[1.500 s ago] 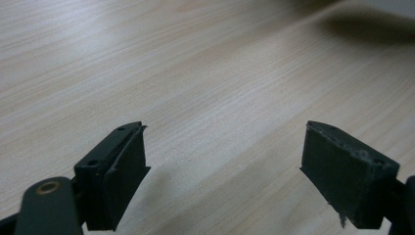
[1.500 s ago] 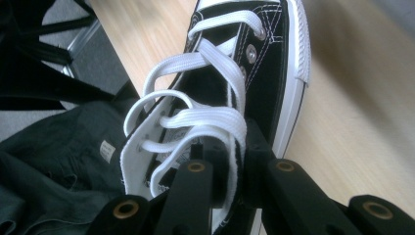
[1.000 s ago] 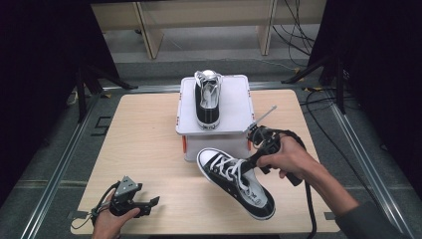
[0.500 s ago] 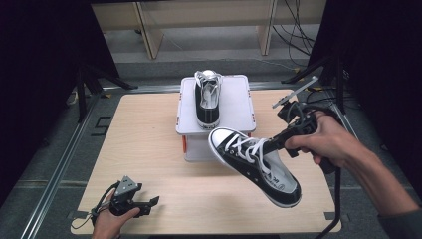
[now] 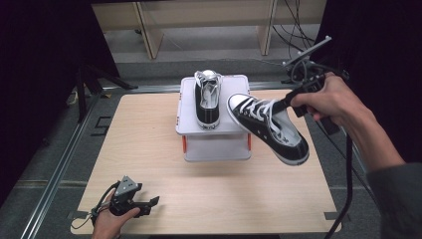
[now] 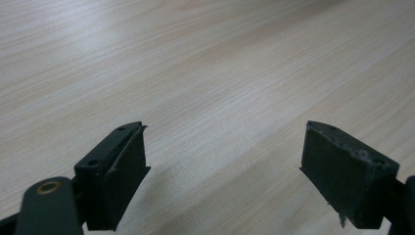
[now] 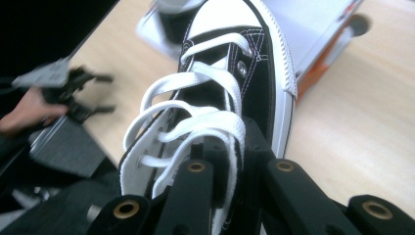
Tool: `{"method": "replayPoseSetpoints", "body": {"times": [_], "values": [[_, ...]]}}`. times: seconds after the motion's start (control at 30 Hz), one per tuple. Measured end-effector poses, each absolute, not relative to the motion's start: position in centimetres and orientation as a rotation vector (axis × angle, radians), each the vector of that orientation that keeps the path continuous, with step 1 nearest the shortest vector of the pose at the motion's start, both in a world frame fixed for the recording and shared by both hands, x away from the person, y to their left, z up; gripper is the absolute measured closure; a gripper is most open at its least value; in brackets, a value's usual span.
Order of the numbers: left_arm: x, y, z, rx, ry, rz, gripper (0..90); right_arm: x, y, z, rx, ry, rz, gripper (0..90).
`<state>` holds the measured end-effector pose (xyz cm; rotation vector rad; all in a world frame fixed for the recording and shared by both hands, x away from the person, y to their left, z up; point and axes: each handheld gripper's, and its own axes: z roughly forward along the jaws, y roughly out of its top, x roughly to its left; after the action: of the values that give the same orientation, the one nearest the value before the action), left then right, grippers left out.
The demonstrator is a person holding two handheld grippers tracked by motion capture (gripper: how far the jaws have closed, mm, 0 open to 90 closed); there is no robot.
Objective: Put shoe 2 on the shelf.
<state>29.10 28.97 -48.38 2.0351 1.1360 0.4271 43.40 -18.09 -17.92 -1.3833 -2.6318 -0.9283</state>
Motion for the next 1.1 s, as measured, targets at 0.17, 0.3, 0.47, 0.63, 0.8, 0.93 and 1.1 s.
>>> {"method": "replayPoseSetpoints", "body": {"times": [0.17, 0.3, 0.47, 0.63, 0.8, 0.93, 1.1], "values": [[29.1, 28.9, -48.4, 2.025, 1.14, 0.417, 16.3, 46.8, -17.5, -17.7, -1.535, -2.63, -0.921, 85.5], [29.0, 28.9, -48.3, 2.02, 1.134, 0.415, 16.4, 50.0, -16.9, -17.8, -1.672, -2.601, -0.943, 85.4], [29.0, 29.0, -48.3, 2.026, 1.13, 0.421, 16.4, 51.9, -16.1, -18.3, -1.761, -2.584, -0.981, 85.4], [29.0, 29.0, -48.1, 2.031, 1.116, 0.419, 16.3, 53.7, -14.6, -19.4, -1.853, -2.492, -1.035, 85.4], [28.9, 28.8, -47.9, 2.001, 1.11, 0.413, 16.4, 55.0, -13.1, -20.7, -1.945, -2.376, -1.08, 85.4], [28.8, 28.6, -47.9, 2.004, 1.099, 0.408, 16.4, 55.8, -12.2, -21.3, -2.007, -2.329, -1.081, 85.4], [28.8, 28.5, -47.9, 1.997, 1.102, 0.398, 16.4, 56.4, -11.5, -22.0, -2.058, -2.297, -1.062, 85.3]]}}
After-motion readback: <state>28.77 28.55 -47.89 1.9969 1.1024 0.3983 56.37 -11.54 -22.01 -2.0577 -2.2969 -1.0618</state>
